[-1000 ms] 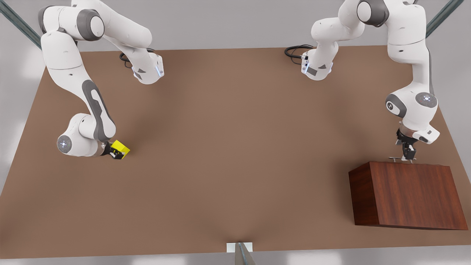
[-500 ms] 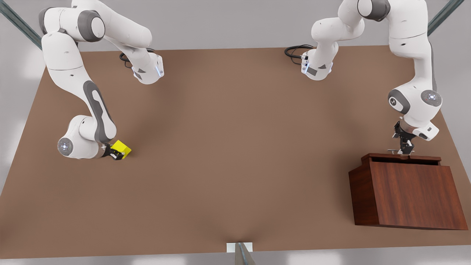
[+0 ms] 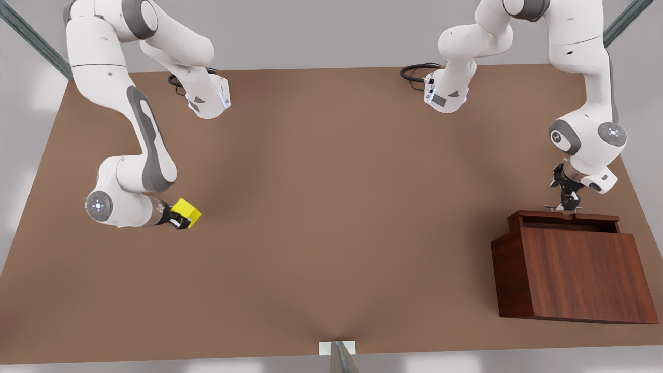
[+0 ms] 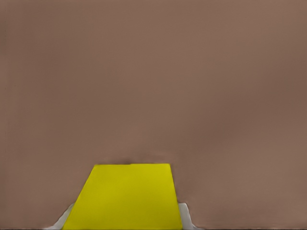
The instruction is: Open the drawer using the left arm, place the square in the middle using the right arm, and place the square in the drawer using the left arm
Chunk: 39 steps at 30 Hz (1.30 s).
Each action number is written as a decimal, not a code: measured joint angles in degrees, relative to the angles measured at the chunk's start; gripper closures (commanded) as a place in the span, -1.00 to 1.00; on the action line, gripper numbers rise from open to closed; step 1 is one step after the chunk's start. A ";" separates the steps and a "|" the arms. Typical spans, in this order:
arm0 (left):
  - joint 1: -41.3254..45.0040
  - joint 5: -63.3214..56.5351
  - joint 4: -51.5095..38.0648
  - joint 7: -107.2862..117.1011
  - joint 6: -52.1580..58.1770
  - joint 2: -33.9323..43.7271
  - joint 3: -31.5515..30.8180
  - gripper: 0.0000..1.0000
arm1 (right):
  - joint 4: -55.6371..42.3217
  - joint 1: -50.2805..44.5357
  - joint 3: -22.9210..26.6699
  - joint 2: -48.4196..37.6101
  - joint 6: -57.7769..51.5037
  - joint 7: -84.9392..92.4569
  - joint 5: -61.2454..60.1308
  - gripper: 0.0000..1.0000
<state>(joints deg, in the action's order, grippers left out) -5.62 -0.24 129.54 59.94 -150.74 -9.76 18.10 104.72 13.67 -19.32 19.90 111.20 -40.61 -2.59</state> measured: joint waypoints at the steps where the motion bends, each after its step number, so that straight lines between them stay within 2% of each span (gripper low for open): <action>1: 0.00 -0.01 0.01 0.00 0.26 0.01 0.00 -1.00 | -1.75 0.32 -2.76 0.16 -0.14 -3.39 -0.01 -0.39; 4: 0.00 -0.01 0.01 0.00 1.19 0.13 0.00 -1.00 | -5.00 -0.10 -10.26 1.07 0.39 -15.82 0.00 -0.39; 6: -0.01 -0.02 0.01 0.00 1.54 0.52 0.00 -1.00 | -9.51 -5.55 -11.36 2.01 0.46 -26.04 0.47 -0.41; 7: 0.00 -0.02 0.01 0.00 2.45 0.90 0.00 -1.00 | -14.71 -8.26 -11.35 6.16 -0.11 -20.88 0.10 -0.41; 12: -0.03 -0.04 0.01 0.00 3.79 1.23 0.01 -1.00 | -24.81 -20.88 -11.28 12.76 0.41 -37.36 0.21 -0.39; 15: 0.02 -0.07 0.08 0.01 4.09 1.23 0.09 -1.00 | -36.21 -28.99 -10.77 19.85 0.65 -46.21 0.39 -0.39; 16: -0.01 -0.07 0.04 0.00 4.55 1.28 0.09 -1.00 | -39.34 -32.64 -9.33 22.18 0.95 -46.89 0.44 -0.39; 17: -0.02 -0.06 0.07 0.00 4.66 1.32 0.09 -1.00 | -43.25 -38.05 -5.65 24.59 1.23 -47.78 0.33 -0.38; 19: 0.01 -0.08 0.09 0.00 5.22 1.32 0.09 -1.00 | -48.84 -44.54 -3.01 29.87 5.55 -52.08 0.36 -0.37; 21: -0.02 -0.09 0.09 0.01 6.38 1.75 0.09 -1.00 | -48.90 -51.44 1.23 32.05 8.08 -53.51 0.41 -0.33; 24: -0.05 -0.04 0.10 0.00 7.02 2.17 0.09 -1.00 | -48.63 -55.52 3.29 34.85 9.33 -63.18 1.69 -0.32; 28: -0.43 -0.07 0.17 -0.09 7.13 2.55 0.26 -1.00 | -47.86 -57.12 3.49 38.16 13.84 -74.28 3.43 -0.31; 31: -0.49 -0.09 0.80 -0.06 6.95 2.55 0.35 -1.00 | -44.00 -57.18 3.51 38.73 17.81 -74.75 3.46 -0.34; 33: -0.79 -0.09 0.97 -0.09 7.04 2.63 0.35 -1.00 | -43.42 -57.18 3.50 38.72 17.90 -74.67 3.59 -0.48; 34: -0.92 -0.09 0.89 -0.09 6.97 2.72 0.35 -1.00 | -43.28 -57.18 3.50 38.73 17.90 -74.65 4.78 -0.84; 35: -1.07 -0.11 0.89 -0.09 6.82 2.72 0.35 -1.00 | -43.19 -57.18 3.50 38.73 17.77 -74.45 5.96 -1.00; 39: -1.93 -0.62 0.90 -0.08 6.51 2.71 0.33 -1.00 | -43.45 -57.00 3.50 38.18 17.73 -74.00 7.83 -1.00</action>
<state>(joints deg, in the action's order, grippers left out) -7.55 -0.86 130.44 59.86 -144.23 -7.05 18.43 61.26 -43.33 -15.82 58.09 128.93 -114.61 5.24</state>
